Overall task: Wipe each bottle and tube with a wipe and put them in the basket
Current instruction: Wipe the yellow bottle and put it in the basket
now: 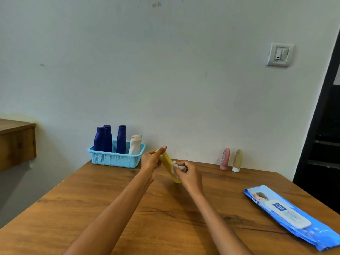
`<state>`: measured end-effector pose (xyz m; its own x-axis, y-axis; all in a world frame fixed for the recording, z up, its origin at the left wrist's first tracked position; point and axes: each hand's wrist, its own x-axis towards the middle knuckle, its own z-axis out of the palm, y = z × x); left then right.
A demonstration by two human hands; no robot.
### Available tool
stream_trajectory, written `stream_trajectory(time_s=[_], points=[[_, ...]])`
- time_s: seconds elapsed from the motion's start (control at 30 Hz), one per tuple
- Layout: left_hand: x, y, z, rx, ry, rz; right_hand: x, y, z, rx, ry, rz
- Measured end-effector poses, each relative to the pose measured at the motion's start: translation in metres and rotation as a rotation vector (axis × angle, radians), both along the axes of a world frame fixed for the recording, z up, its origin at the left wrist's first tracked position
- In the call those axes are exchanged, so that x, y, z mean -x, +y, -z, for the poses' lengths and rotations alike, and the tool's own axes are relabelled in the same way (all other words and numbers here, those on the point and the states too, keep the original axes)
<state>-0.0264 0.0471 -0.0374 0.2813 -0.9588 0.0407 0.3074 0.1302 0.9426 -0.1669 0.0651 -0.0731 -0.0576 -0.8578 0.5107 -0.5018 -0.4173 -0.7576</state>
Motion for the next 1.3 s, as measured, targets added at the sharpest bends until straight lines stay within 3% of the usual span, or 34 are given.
stream_trajectory(time_s=[0.13,0.23,0.3,0.47,0.53,0.63,0.83,0.93,1.13,1.3], points=[[-0.001,0.000,0.001,-0.001,0.043,0.029,0.018,-0.004,0.002,-0.256,0.093,0.086],[-0.004,0.001,0.000,0.082,-0.039,0.177,0.019,-0.006,0.004,-0.379,0.157,0.091],[-0.005,0.004,-0.002,0.129,-0.130,0.300,0.014,-0.006,0.001,-0.331,0.151,0.088],[-0.008,0.005,-0.001,0.221,-0.223,0.507,-0.004,0.005,-0.033,0.007,-0.355,-0.089],[-0.008,0.005,0.001,0.229,-0.261,0.533,-0.010,0.008,-0.036,0.105,-0.416,-0.112],[-0.013,0.005,0.004,0.215,-0.247,0.496,-0.015,0.009,-0.019,0.086,-0.369,-0.040],[-0.028,0.004,0.013,0.199,-0.165,0.460,0.011,-0.004,0.008,-0.324,-0.151,0.118],[-0.024,0.005,0.009,0.236,-0.229,0.536,0.006,-0.003,0.001,-0.249,-0.176,0.119],[-0.021,0.008,0.005,0.288,-0.336,0.606,-0.026,0.009,-0.033,0.069,-0.560,-0.076],[-0.022,0.006,0.011,0.281,-0.299,0.489,-0.022,0.012,-0.019,0.091,-0.340,-0.001]])
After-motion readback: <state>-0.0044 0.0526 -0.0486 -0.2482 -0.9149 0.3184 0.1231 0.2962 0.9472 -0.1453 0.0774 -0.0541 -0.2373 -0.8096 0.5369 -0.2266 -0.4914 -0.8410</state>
